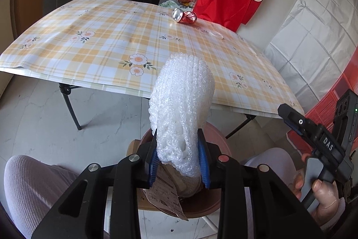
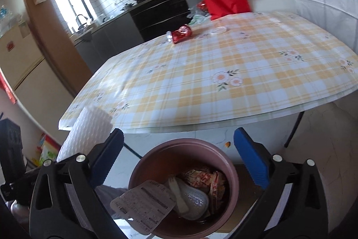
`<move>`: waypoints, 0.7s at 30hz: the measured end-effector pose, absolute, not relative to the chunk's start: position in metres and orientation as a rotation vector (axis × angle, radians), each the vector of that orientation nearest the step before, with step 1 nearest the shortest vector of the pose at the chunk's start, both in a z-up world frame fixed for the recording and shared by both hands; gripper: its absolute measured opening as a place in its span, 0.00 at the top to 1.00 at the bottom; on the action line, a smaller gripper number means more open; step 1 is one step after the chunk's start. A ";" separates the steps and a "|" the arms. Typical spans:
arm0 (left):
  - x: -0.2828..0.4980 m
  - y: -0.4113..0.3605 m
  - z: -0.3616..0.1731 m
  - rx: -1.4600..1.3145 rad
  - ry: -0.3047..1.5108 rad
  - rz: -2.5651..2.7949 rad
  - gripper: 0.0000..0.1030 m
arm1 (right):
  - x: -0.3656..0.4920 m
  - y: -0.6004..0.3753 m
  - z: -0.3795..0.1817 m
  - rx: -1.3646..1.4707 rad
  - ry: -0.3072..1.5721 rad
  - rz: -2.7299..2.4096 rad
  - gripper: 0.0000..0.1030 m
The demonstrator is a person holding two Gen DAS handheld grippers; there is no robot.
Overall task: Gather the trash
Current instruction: 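Lower the foam sleeve into the bin and open the left gripper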
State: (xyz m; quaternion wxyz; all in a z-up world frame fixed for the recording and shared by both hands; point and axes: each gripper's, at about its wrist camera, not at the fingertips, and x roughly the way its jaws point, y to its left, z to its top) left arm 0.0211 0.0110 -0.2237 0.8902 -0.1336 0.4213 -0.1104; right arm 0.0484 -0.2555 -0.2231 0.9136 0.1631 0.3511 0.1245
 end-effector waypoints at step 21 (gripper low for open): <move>0.057 -0.043 -0.256 -0.146 1.004 -0.337 0.35 | 0.058 -0.285 -0.241 0.418 0.737 0.209 0.06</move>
